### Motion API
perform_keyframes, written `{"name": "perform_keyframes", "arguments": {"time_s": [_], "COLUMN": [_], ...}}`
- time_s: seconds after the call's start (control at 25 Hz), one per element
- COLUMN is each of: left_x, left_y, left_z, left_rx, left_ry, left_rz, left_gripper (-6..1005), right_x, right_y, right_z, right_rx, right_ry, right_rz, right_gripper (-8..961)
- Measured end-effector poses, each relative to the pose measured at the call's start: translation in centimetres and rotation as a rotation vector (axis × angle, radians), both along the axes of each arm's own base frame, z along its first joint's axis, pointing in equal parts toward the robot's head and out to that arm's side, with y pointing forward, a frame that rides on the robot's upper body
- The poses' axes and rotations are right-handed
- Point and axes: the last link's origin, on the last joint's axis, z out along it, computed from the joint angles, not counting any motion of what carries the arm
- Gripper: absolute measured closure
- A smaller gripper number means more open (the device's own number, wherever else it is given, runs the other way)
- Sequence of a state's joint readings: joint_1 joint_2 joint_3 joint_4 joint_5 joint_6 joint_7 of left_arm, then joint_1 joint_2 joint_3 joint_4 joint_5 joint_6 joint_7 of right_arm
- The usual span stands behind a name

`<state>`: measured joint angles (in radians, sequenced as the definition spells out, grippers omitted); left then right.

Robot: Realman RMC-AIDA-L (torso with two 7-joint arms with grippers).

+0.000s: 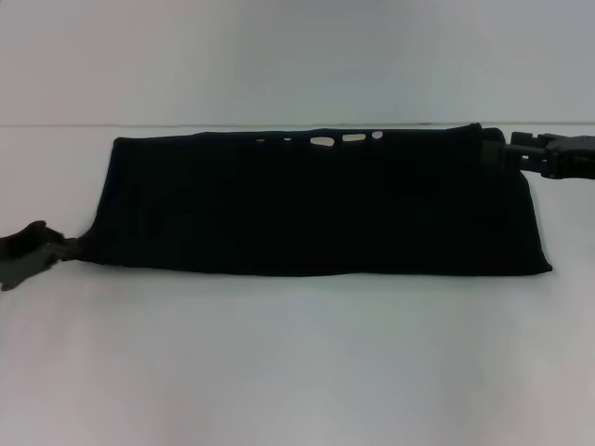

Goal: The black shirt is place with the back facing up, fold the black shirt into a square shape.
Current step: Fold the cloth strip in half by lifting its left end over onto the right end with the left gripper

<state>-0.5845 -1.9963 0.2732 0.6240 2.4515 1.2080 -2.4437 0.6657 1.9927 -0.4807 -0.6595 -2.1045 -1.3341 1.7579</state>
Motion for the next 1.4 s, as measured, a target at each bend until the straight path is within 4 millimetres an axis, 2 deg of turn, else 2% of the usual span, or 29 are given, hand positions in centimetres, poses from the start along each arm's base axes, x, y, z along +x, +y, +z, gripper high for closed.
{"name": "perform_keyframes", "arguments": {"time_s": [0.24, 0.28, 0.4, 0.6, 0.76, 0.88, 1.04, 1.16, 1.28, 1.4], "left_x": [-2.0, -2.6, -3.2, -5.0, -6.0, -5.9, -3.9, -0.7, 4.3, 10.2], "left_y": [-1.2, -1.7, -2.2, -4.6, -6.2, -6.3, -4.8, -2.6, 0.8, 4.0], "left_z": [2.7, 3.6, 4.5, 7.7, 9.1, 9.3, 9.1, 8.4, 6.4, 2.9], "left_rx": [0.068, 0.087, 0.097, 0.114, 0.135, 0.133, 0.101, 0.063, 0.006, -0.059], "left_ry": [0.076, 0.097, 0.118, 0.201, 0.206, 0.192, 0.149, 0.062, -0.051, -0.159], "left_rz": [0.010, 0.019, 0.027, 0.074, 0.110, 0.103, 0.027, -0.092, -0.257, -0.416], "left_gripper": [937, 934, 927, 914, 904, 896, 886, 878, 871, 863], "right_x": [0.1, 0.1, 0.1, -0.1, -0.1, -0.1, 0.5, 1.0, 1.7, 2.4], "right_y": [0.0, 0.0, 0.1, 0.3, 0.3, 0.3, 0.2, 0.1, -0.1, -0.3], "right_z": [-0.3, -0.4, -0.8, -1.4, -1.5, -1.5, -1.3, -0.9, -0.1, 0.8], "right_rx": [0.023, 0.025, 0.036, 0.035, 0.037, 0.040, 0.049, 0.064, 0.088, 0.104], "right_ry": [0.041, 0.044, 0.051, 0.062, 0.064, 0.064, 0.057, 0.051, 0.051, 0.051], "right_rz": [-0.025, -0.029, -0.045, -0.055, -0.059, -0.063, -0.076, -0.086, -0.104, -0.119], "right_gripper": [175, 174, 174, 175, 175, 175, 174, 174, 174, 175]}}
